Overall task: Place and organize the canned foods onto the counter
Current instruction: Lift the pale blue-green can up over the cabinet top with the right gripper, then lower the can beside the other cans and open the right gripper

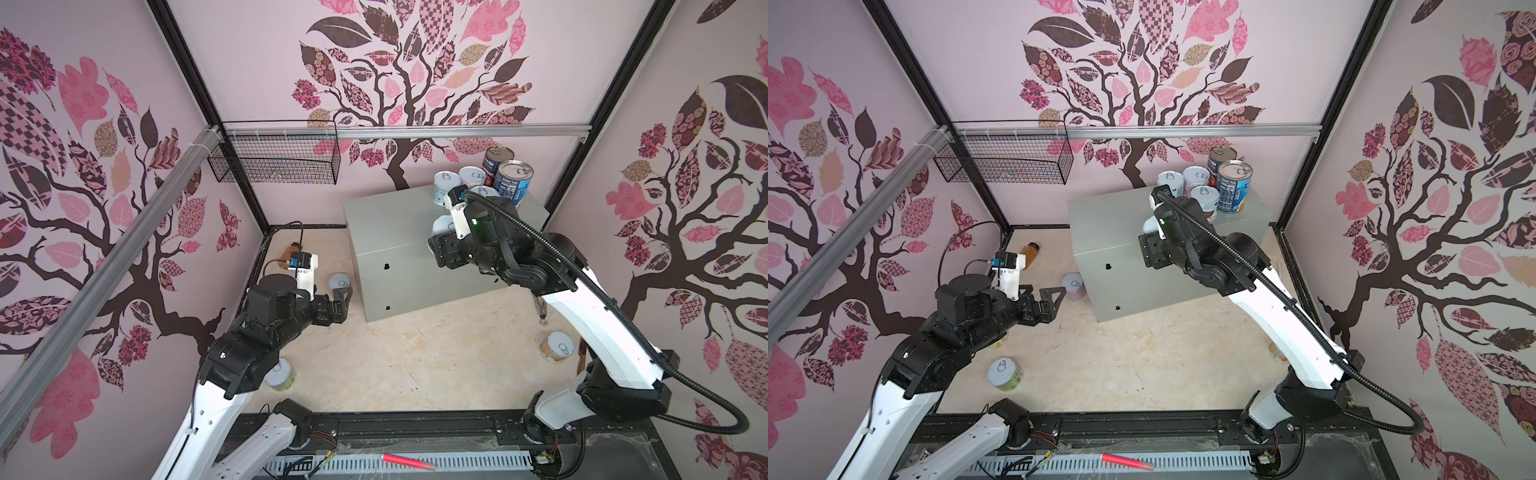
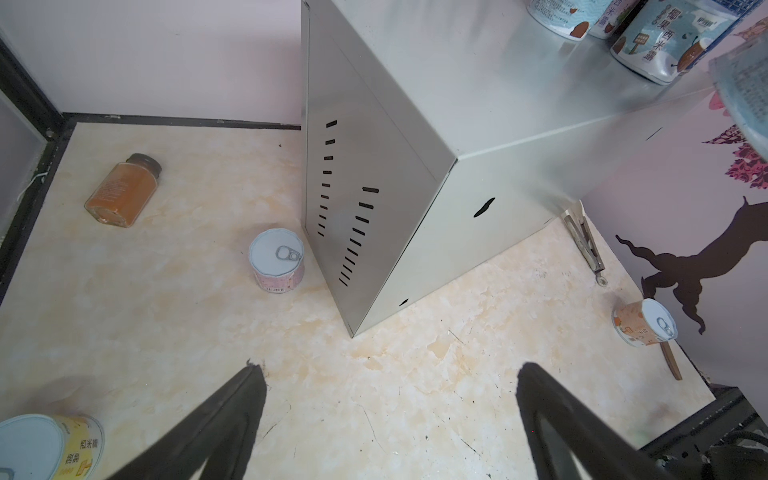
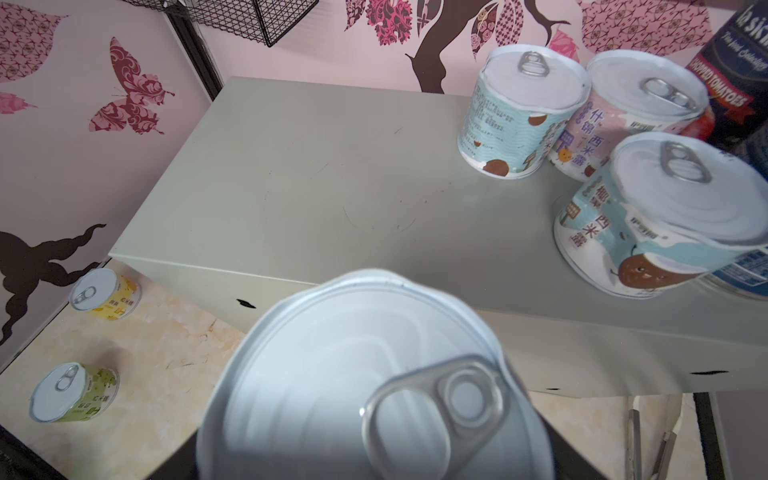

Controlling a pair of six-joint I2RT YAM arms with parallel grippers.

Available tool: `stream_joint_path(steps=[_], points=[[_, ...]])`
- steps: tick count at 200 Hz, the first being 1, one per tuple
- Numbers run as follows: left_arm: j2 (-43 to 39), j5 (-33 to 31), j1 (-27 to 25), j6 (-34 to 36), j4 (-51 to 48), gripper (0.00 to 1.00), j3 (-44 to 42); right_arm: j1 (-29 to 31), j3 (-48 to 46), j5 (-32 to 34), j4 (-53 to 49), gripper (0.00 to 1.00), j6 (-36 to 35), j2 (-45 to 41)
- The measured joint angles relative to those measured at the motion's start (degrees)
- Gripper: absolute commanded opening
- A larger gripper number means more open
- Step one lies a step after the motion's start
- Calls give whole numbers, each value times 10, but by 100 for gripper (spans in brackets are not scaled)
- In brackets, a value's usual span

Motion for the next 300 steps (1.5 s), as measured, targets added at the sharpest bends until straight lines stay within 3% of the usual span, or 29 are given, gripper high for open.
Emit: stream_joint_path(steps=[80, 151, 300], points=[[-57, -47, -1, -5, 63, 98, -119, -91, 118, -47, -23, 59, -19, 122], [-95, -64, -6, -15, 94, 98, -183, -114, 188, -48, -45, 62, -24, 189], [-87, -75, -15, -15, 101, 98, -184, -131, 257, -49, -43, 92, -35, 238]])
